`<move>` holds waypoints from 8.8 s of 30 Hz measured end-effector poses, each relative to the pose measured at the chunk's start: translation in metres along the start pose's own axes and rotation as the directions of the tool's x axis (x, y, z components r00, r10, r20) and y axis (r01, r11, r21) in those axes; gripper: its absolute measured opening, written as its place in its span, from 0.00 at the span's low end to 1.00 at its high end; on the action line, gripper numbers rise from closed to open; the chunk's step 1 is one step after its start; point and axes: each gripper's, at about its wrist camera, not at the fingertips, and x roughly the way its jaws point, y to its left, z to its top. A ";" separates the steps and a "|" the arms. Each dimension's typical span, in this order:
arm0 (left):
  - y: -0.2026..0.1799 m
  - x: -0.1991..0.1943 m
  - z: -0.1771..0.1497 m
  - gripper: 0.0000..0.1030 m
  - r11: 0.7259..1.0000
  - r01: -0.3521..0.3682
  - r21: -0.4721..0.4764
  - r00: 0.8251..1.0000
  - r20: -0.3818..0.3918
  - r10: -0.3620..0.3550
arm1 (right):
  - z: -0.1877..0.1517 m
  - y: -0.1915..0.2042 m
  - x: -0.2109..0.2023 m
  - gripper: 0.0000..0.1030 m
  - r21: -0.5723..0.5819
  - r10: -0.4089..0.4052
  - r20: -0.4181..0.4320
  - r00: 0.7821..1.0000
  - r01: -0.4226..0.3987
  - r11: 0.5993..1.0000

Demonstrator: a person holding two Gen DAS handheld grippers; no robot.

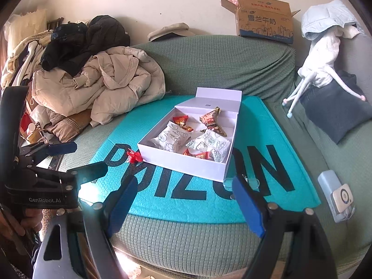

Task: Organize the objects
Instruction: 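Withdraw both open grippers up and away from the box, then move left gripper onto the red clip while right moves toward the clear stand, then close left gripper on the red clip while right grasps the clear plastic stand, then lift the red clip and clear stand and carry them over the box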

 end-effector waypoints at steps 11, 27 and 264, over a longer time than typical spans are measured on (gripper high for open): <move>0.007 0.025 -0.025 0.93 0.999 -0.025 -0.037 0.999 -0.044 0.023 | -0.029 -0.010 0.019 0.82 0.037 -0.031 -0.040 0.999 0.033 0.999; 0.031 0.078 -0.053 0.93 0.983 -0.053 -0.175 0.989 -0.147 0.027 | -0.060 -0.036 0.074 0.81 0.117 -0.052 -0.136 0.989 0.068 0.991; 0.008 0.056 0.027 0.42 1.000 0.008 -0.011 0.997 -0.074 -0.009 | 0.038 0.003 0.072 0.60 -0.122 -0.012 -0.173 0.985 -0.009 0.992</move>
